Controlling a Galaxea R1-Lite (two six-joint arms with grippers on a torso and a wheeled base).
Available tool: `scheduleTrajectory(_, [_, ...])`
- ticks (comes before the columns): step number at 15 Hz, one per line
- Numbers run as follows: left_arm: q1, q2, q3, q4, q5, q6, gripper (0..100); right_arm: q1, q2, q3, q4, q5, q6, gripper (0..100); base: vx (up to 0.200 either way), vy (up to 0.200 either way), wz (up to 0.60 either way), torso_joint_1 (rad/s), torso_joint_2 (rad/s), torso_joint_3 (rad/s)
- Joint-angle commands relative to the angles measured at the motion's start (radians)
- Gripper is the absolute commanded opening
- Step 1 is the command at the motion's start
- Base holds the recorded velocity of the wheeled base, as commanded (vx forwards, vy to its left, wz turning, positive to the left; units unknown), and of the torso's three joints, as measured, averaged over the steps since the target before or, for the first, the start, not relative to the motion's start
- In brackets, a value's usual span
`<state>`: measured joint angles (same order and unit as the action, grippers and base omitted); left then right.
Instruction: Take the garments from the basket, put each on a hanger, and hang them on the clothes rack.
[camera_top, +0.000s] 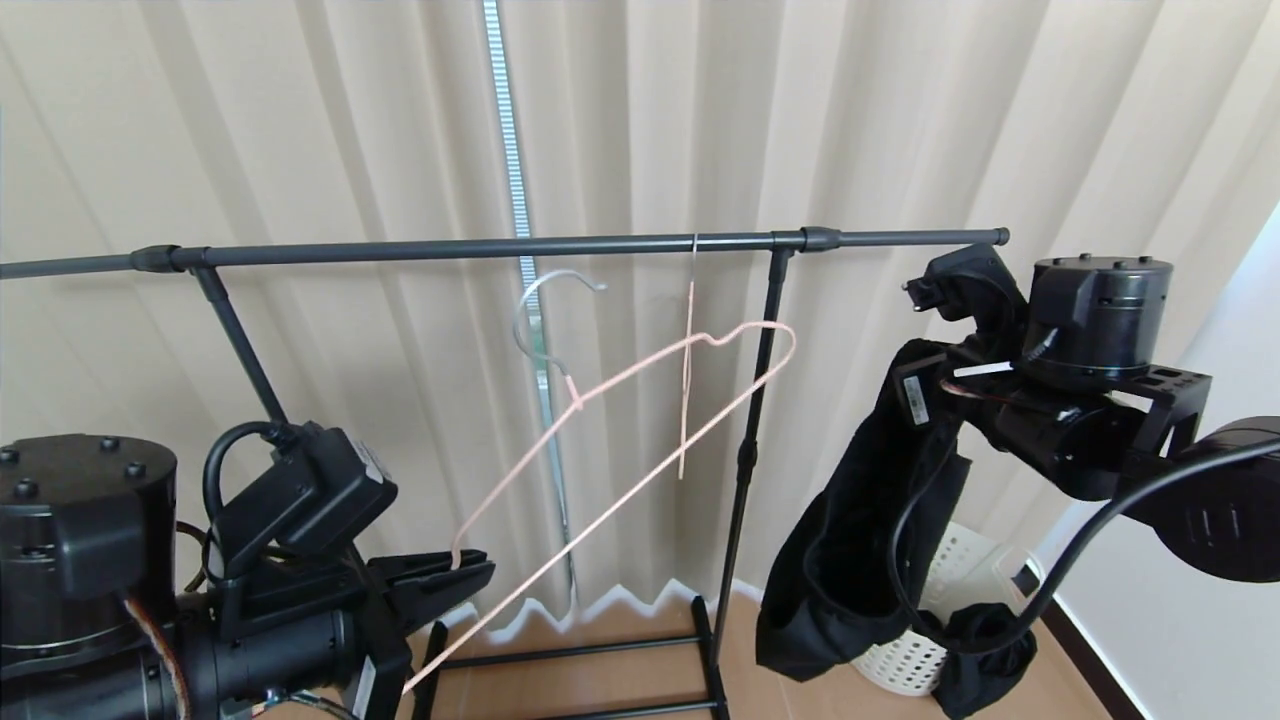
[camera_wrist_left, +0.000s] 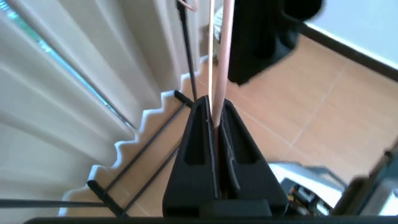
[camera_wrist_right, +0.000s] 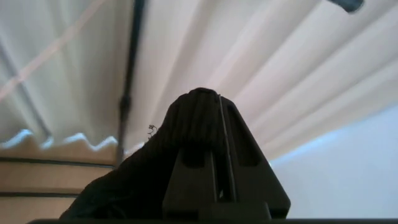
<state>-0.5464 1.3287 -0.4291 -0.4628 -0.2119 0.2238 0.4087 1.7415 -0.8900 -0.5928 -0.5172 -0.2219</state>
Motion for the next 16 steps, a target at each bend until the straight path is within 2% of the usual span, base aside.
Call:
scheduleTrajectory(1, [0.002, 0.001, 0.021, -0.002, -0.012, 0.006, 0, 0.004, 0.055, -0.038, 0.004, -0.020, -0.001, 0, 0.000, 0.000, 0.00, 0.000, 0.00, 0.000])
scheduleTrajectory(4, [-0.015, 0.021, 0.043, -0.002, -0.017, 0.009, 0, 0.012, 0.066, -0.040, -0.002, -0.032, 0.001, 0, 0.000, 0.000, 0.00, 0.000, 0.00, 0.000])
scheduleTrajectory(5, [-0.044, 0.041, 0.046, -0.002, -0.017, 0.009, 0, 0.027, 0.064, -0.040, -0.004, -0.056, 0.009, 0, 0.000, 0.000, 0.00, 0.000, 0.00, 0.000])
scheduleTrajectory(12, [-0.119, 0.092, 0.055, -0.004, -0.015, 0.008, 0, 0.088, 0.058, -0.058, -0.004, -0.063, 0.042, 0, 0.000, 0.000, 0.00, 0.000, 0.00, 0.000])
scheduleTrajectory(16, [-0.119, 0.141, 0.058, -0.080, -0.011, 0.000, 0, 0.154, 0.058, -0.050, -0.001, -0.109, 0.065, 0, 0.000, 0.000, 0.00, 0.000, 0.00, 0.000])
